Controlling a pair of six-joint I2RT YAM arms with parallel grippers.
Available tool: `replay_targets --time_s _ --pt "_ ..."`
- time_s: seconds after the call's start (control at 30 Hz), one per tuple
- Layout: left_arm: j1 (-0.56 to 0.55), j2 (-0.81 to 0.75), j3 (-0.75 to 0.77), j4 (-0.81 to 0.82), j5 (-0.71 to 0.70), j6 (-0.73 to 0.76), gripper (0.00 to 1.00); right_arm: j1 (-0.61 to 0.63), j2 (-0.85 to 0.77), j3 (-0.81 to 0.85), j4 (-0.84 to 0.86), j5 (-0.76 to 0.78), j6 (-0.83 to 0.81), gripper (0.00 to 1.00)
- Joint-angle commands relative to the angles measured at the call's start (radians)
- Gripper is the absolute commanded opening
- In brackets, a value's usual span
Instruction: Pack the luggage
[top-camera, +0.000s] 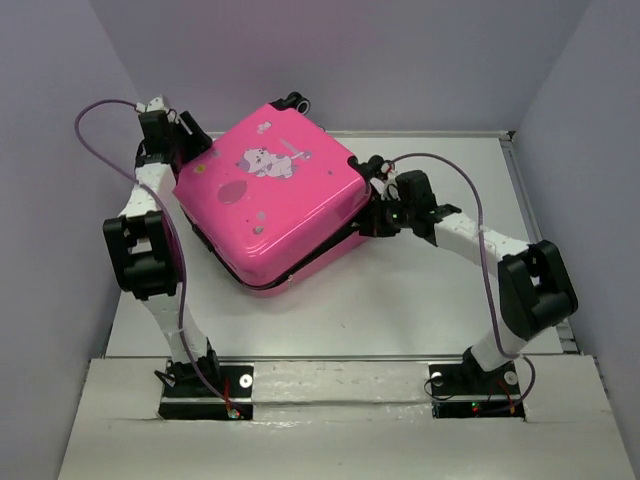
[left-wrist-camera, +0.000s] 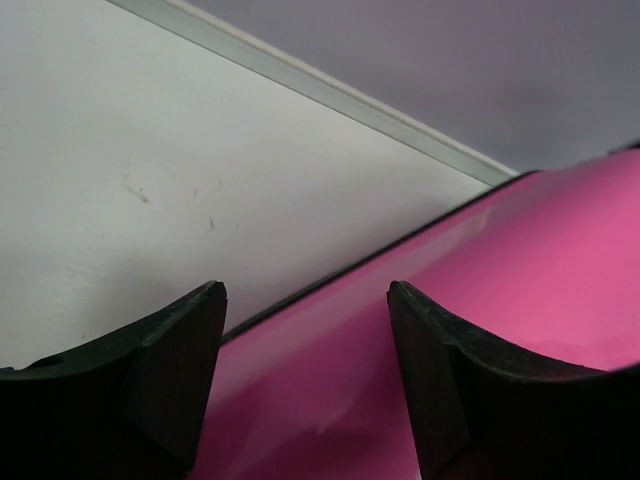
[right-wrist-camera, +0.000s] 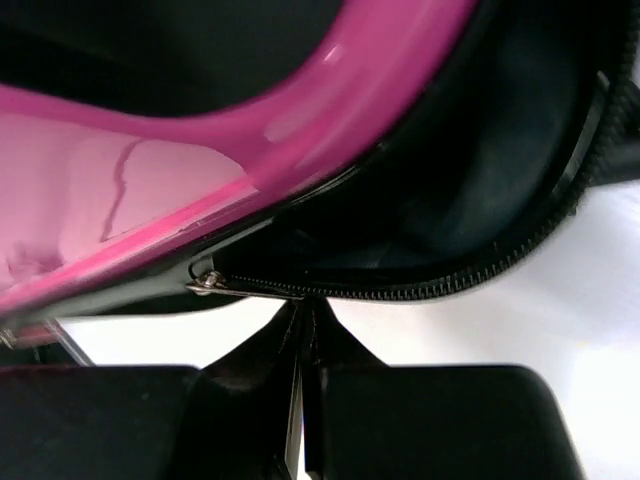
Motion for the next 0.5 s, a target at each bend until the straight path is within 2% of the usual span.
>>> replay_targets --time_s 0.0,0.13,0.23,0.27,0.3,0.33,0.4,0.47 --pt "-0.032 -0.217 -0.297 -0.042 0.044 -0.025 0.76 -0.097 0.077 0.275 0.222 -0.115 -0.006 0.07" --pt "-0.040 -0.395 -0.504 0.018 0.058 -0.056 0.76 -0.131 0.197 0.422 0.170 -0.186 0.019 0.08" --pt "-0.045 -0.538 -0.593 0.044 0.021 -0.062 0.78 -0.142 0.272 0.556 0.097 -0.201 0.053 0.15" --pt "-0.045 -0.567 -0.587 0.038 0.007 -0.060 0.80 -0.156 0.285 0.581 0.083 -0.203 0.066 0.26" --pt "-0.045 -0.614 -0.570 0.027 -0.020 -0.060 0.83 -0.168 0.294 0.628 0.046 -0.202 0.070 0.31" --pt "-0.045 -0.639 -0.517 -0.002 -0.033 -0.060 0.85 -0.168 0.299 0.645 0.022 -0.194 0.071 0.37" --pt "-0.049 -0.706 -0.409 -0.019 -0.077 -0.060 0.92 -0.197 0.262 0.656 -0.032 -0.139 0.064 0.57" --pt "-0.060 -0.762 -0.331 -0.037 -0.129 -0.051 0.99 -0.211 0.218 0.633 -0.048 -0.120 0.060 0.60"
